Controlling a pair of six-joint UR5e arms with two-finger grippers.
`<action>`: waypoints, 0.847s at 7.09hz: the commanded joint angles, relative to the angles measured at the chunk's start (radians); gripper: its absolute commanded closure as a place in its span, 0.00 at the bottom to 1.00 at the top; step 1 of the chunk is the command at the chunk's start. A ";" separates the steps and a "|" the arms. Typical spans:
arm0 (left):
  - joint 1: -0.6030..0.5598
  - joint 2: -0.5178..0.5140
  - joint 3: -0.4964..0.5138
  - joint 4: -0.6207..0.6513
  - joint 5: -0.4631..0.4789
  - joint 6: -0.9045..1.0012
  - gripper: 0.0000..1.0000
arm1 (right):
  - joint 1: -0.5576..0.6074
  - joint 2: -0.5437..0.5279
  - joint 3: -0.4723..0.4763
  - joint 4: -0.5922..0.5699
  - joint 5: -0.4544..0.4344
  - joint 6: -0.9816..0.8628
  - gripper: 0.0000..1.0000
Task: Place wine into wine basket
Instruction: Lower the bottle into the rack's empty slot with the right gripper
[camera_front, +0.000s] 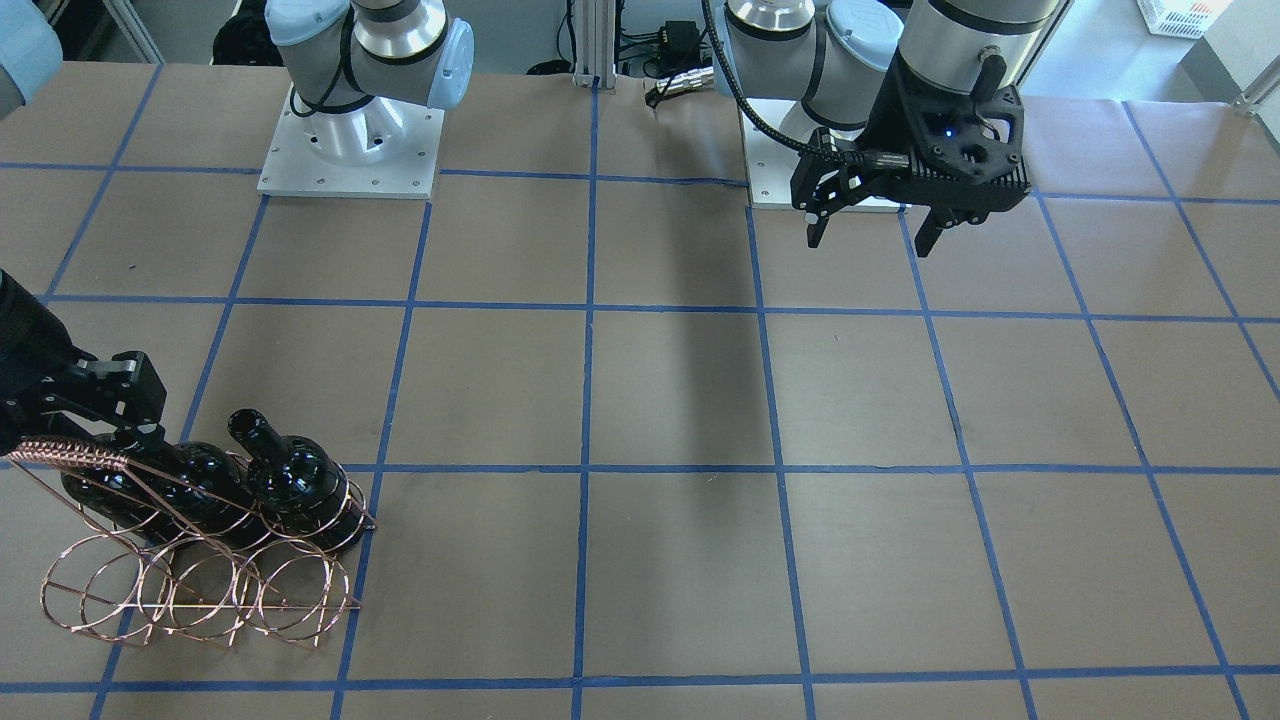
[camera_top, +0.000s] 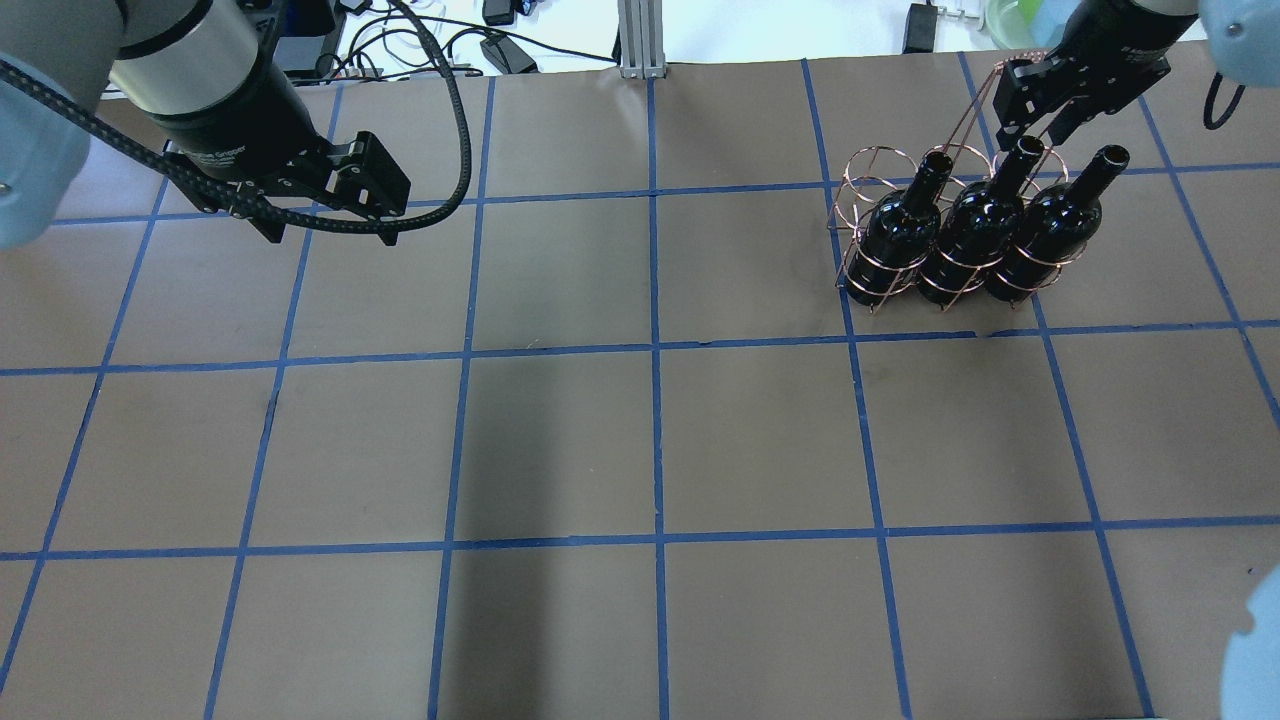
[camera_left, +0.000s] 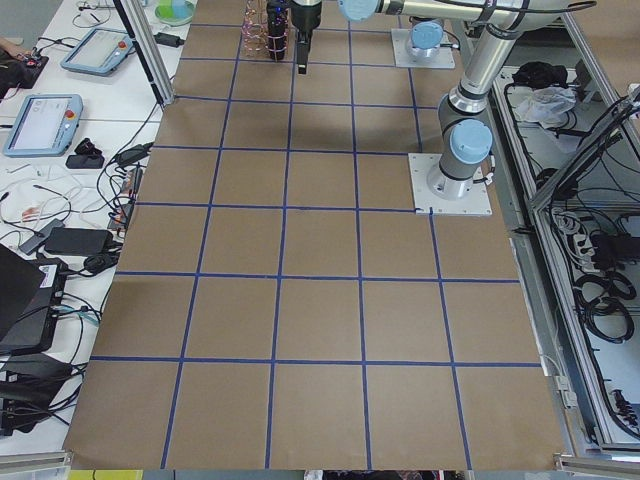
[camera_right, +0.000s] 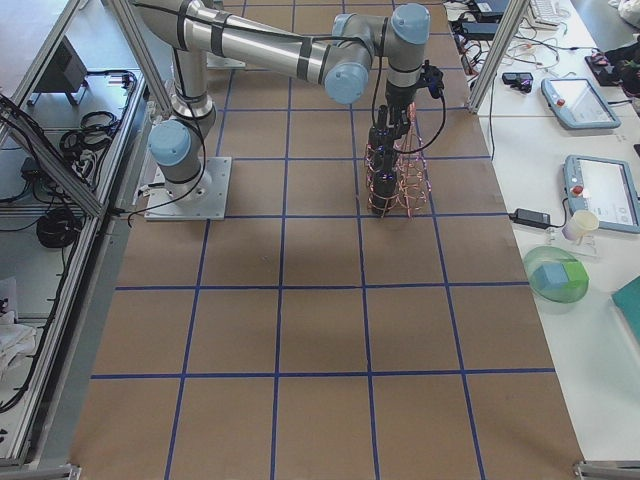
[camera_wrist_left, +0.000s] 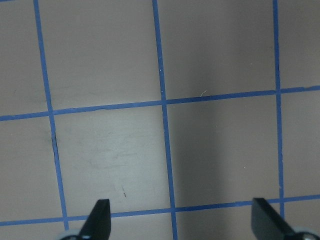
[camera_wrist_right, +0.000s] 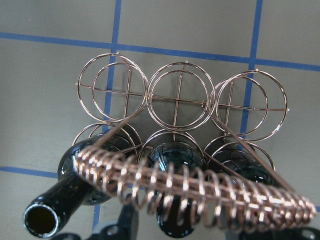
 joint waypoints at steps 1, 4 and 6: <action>0.000 0.002 0.002 -0.003 0.008 -0.001 0.00 | 0.003 -0.085 0.000 0.070 -0.002 0.006 0.00; 0.001 0.001 0.002 -0.009 -0.001 0.004 0.00 | 0.101 -0.231 0.021 0.264 -0.059 0.209 0.00; 0.001 0.004 0.002 -0.009 0.001 -0.001 0.00 | 0.266 -0.247 0.023 0.264 -0.079 0.391 0.00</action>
